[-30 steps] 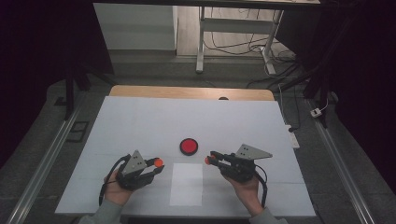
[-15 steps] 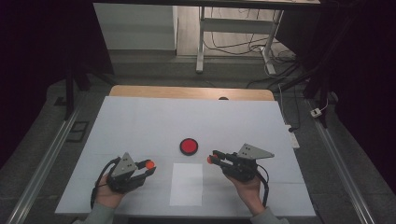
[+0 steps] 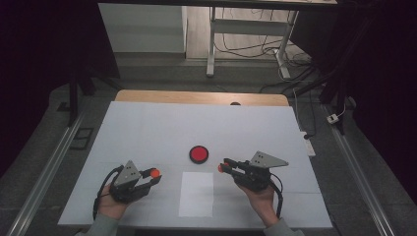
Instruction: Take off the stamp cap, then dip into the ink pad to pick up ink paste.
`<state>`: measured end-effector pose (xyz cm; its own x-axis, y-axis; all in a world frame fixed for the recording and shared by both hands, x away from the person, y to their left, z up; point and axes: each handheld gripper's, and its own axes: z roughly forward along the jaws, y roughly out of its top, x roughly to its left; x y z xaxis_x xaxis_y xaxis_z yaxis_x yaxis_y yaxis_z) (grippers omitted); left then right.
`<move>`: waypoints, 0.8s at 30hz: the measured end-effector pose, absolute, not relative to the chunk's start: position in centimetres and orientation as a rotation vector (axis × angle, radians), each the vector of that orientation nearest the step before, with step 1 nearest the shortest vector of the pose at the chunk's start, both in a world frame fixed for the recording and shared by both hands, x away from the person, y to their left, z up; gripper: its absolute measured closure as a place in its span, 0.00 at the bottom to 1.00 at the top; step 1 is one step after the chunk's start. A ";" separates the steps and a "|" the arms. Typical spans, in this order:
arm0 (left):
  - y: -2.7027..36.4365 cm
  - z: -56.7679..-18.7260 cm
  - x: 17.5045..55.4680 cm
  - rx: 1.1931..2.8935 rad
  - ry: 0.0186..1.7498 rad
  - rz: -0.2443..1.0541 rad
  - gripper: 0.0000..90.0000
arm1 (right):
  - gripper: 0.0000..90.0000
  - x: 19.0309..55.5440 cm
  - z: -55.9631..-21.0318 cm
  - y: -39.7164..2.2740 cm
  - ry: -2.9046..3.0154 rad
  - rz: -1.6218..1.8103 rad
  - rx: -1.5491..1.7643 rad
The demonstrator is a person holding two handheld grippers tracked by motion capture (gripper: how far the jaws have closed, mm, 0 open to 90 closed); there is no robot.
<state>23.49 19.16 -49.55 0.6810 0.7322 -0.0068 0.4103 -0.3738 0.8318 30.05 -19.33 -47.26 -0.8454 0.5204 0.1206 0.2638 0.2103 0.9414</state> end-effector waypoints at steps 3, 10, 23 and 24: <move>19.2 -49.6 23.5 2.010 0.886 0.462 0.72 | 0.81 30.0 -47.2 -19.2 2.257 1.675 0.743; 19.1 -49.7 23.7 2.017 0.885 0.461 0.72 | 0.81 30.4 -47.3 -18.4 2.274 1.655 0.725; 19.0 -49.8 23.8 2.025 0.885 0.457 0.72 | 0.81 31.7 -47.0 -17.4 2.269 1.650 0.726; 19.0 -49.8 23.8 2.025 0.885 0.456 0.72 | 0.81 31.8 -47.1 -17.2 2.270 1.648 0.730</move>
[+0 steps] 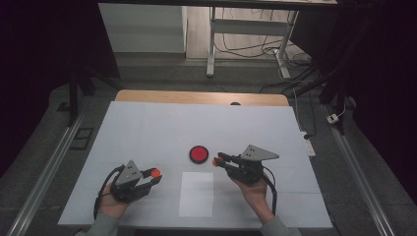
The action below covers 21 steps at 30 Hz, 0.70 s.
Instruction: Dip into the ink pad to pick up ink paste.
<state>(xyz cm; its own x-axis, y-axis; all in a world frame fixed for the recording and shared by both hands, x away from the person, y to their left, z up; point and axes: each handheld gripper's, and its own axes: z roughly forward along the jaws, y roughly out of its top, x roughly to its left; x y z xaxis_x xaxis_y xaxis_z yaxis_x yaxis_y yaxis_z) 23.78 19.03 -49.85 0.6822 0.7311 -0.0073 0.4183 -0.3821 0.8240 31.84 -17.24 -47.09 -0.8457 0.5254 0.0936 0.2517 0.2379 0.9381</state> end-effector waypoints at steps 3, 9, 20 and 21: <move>19.0 -49.9 23.8 2.025 0.885 0.455 0.72 | 0.81 32.2 -47.3 -16.8 2.280 1.636 0.729; 18.9 -49.9 23.8 2.032 0.881 0.452 0.72 | 0.81 32.7 -47.7 -15.7 2.300 1.617 0.722; 18.8 -50.0 23.8 2.033 0.882 0.449 0.72 | 0.81 33.9 -48.2 -14.5 2.323 1.594 0.719; 18.8 -50.0 23.9 2.034 0.882 0.449 0.72 | 0.81 34.0 -48.3 -14.4 2.319 1.597 0.719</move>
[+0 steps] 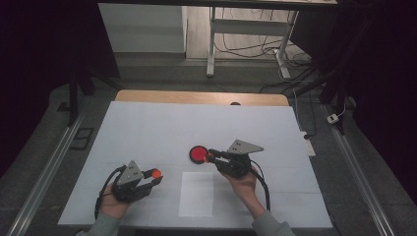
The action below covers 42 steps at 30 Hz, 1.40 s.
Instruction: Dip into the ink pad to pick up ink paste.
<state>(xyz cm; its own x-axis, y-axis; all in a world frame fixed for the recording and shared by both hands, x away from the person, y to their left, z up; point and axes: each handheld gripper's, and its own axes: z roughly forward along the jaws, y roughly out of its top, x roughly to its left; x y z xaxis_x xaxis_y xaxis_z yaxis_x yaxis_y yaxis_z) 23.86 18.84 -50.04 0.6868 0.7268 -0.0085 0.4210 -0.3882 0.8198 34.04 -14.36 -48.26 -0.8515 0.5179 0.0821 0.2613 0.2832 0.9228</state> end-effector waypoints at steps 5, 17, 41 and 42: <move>18.8 -50.1 23.9 2.038 0.878 0.447 0.72 | 0.81 34.7 -48.6 -13.8 2.331 1.585 0.727; 18.8 -50.1 23.9 2.044 0.875 0.440 0.72 | 0.81 35.8 -49.0 -12.8 2.343 1.568 0.724; 18.7 -50.2 24.0 2.053 0.878 0.422 0.72 | 0.81 38.8 -50.5 -11.2 2.369 1.470 0.798; 18.8 -50.2 24.0 2.053 0.878 0.423 0.72 | 0.81 38.9 -50.6 -11.2 2.373 1.461 0.797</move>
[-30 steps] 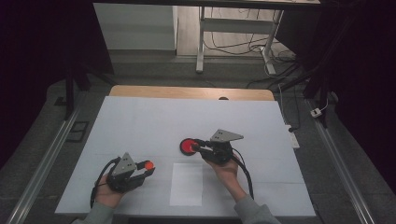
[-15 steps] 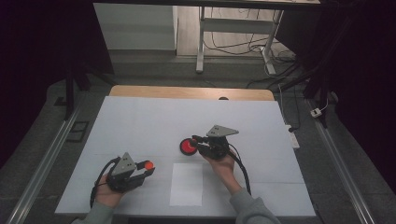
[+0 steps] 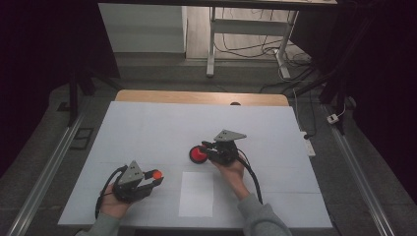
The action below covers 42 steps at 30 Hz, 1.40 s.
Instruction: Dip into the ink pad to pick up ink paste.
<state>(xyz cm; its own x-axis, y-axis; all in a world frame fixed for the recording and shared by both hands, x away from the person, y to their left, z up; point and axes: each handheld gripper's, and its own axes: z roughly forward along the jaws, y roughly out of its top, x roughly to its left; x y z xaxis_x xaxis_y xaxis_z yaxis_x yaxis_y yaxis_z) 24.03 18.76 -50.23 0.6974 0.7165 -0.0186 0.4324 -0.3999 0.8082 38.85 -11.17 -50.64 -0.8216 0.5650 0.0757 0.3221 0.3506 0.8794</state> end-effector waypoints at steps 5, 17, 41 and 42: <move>18.8 -50.2 24.0 2.051 0.880 0.425 0.72 | 0.81 39.2 -51.2 -10.8 2.384 1.438 0.807; 18.8 -50.2 24.0 2.052 0.878 0.425 0.72 | 0.81 39.2 -51.9 -10.3 2.407 1.403 0.805; 18.7 -50.2 24.0 2.055 0.877 0.422 0.72 | 0.81 39.4 -52.5 -9.8 2.415 1.347 0.802; 18.7 -50.2 24.0 2.054 0.877 0.422 0.72 | 0.81 39.4 -52.6 -9.8 2.415 1.341 0.803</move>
<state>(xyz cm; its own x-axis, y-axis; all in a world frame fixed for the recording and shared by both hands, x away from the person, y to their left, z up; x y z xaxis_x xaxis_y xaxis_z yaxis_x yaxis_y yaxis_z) 23.97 18.67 -50.21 0.6980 0.7159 -0.0183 0.4324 -0.4009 0.8077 39.39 -9.80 -52.56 -0.8120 0.5826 0.0360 0.3384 0.4198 0.8422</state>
